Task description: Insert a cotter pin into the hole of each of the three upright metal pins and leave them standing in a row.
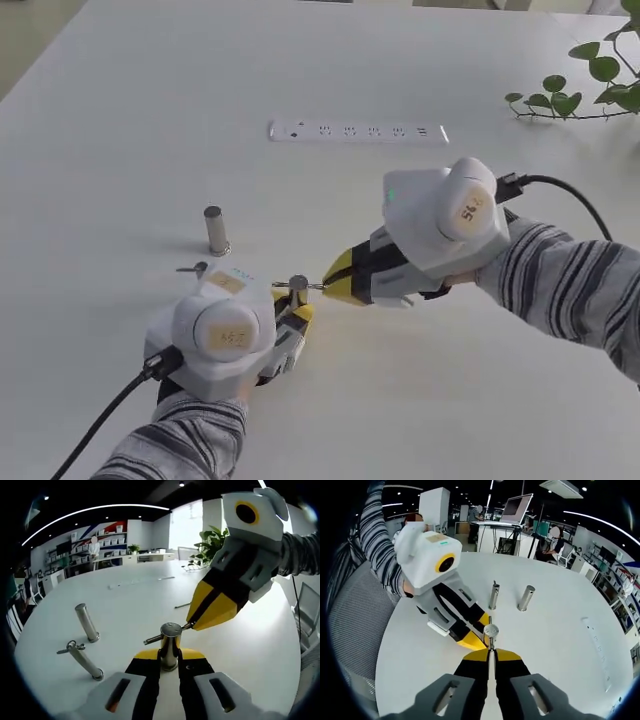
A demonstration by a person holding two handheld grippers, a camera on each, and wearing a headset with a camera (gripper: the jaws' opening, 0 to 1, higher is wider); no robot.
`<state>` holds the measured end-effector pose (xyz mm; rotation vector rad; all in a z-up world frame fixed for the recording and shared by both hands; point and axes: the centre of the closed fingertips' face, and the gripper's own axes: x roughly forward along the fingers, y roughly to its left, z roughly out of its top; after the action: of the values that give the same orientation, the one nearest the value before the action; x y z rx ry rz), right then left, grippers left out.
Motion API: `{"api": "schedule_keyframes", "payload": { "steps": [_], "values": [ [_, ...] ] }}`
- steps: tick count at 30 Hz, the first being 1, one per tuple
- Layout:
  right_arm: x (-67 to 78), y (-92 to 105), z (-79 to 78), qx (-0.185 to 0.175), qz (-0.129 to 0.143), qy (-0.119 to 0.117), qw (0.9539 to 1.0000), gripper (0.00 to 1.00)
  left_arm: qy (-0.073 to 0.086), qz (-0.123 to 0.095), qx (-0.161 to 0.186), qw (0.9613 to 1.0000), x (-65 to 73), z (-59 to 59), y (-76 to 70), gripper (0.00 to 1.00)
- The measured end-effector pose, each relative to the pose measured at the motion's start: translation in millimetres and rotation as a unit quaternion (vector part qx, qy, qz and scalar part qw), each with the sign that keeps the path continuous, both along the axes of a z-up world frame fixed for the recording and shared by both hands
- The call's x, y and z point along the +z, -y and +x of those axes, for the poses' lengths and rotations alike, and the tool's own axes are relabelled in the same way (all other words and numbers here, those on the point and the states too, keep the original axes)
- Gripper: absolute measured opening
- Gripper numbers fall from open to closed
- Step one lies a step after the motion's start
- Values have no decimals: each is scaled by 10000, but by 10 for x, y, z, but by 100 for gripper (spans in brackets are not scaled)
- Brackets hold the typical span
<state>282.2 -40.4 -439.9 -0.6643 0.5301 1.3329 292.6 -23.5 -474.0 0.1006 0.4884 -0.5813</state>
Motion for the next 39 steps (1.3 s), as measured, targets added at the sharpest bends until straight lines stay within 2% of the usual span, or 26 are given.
{"api": "schedule_keyframes", "payload": {
  "steps": [8,16,22,25,30,32,34,36,39],
  "values": [
    [-12,-67,1,-50,52,-56,10000,0,-10,-3,27,10000,-3,-1,-3,10],
    [-10,-91,11,-95,23,-16,10000,0,-7,18,23,10000,-3,-4,-2,10],
    [0,-83,12,-315,229,-181,9991,0,4,43,10,10000,0,-6,-4,9],
    [38,-56,40,-563,426,-259,9972,3,47,144,-10,9999,-1,0,-2,9],
    [-8,115,80,-919,396,-371,9943,4,29,89,19,10000,4,26,-26,9],
    [3,170,84,-1120,522,-484,9912,3,70,158,-15,9998,7,38,-38,9],
    [1,233,100,-1322,614,-582,9876,3,53,101,5,9999,12,67,-57,9],
    [-3,279,107,-1454,687,-677,9847,2,81,149,-2,9999,13,85,-74,9],
    [-20,325,125,-1572,733,-724,9822,2,88,102,58,9999,12,140,-116,9]
  ]
}}
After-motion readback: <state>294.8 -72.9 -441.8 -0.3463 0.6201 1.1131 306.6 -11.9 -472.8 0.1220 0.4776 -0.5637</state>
